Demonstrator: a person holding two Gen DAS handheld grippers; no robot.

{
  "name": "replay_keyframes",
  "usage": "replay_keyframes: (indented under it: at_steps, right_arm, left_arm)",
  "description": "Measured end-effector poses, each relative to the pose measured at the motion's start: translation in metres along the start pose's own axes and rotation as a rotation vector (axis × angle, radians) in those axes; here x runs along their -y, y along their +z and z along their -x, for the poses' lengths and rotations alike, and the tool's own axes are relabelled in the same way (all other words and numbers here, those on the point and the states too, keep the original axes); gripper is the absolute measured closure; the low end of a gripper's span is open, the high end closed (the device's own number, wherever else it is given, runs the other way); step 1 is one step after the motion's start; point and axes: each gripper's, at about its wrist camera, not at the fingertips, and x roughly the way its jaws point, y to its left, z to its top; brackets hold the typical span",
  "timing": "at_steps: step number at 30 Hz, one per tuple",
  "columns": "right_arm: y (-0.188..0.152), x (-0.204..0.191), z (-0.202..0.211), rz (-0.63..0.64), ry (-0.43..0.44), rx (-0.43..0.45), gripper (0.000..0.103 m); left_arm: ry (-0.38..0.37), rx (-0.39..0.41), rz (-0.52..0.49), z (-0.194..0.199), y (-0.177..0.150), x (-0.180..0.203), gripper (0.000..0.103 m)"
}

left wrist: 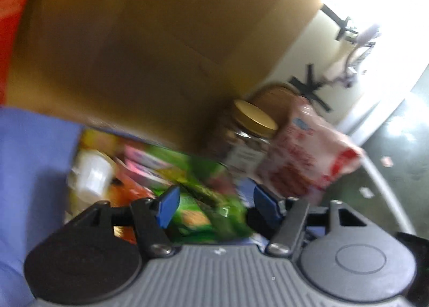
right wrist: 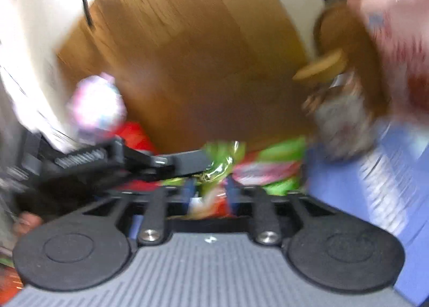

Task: Organize snacks
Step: 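Grasp the translucent green packet and carry it over the tin, then release the green packet into the tin and reach toward the peanut bag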

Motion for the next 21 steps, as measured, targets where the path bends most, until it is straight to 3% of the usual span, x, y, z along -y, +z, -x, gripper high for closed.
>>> replay_keyframes:
  at_steps: [2, 6, 13, 15, 18, 21]
  right_arm:
    - [-0.005, -0.004, 0.001, 0.073, -0.104, 0.026, 0.056]
    - [-0.033, 0.012, 0.040, 0.069, -0.117, 0.067, 0.056]
    - [-0.106, 0.024, 0.094, -0.008, -0.203, -0.001, 0.056]
    - [-0.119, 0.026, 0.102, -0.042, -0.192, -0.030, 0.055]
    - [-0.128, 0.027, 0.102, -0.081, -0.160, -0.071, 0.055]
    - [-0.135, 0.027, 0.096, -0.106, -0.111, -0.084, 0.053]
  left_arm:
    - [0.025, 0.032, -0.037, 0.005, -0.007, -0.001, 0.041]
    - [0.081, 0.062, -0.092, 0.023, -0.033, -0.001, 0.040]
    - [0.026, -0.054, -0.157, 0.052, -0.098, 0.017, 0.039]
    - [-0.011, -0.090, -0.173, 0.054, -0.121, 0.025, 0.029]
    - [-0.028, -0.118, -0.177, 0.053, -0.147, 0.031, 0.029]
    - [0.004, -0.136, -0.140, 0.047, -0.164, 0.027, 0.029]
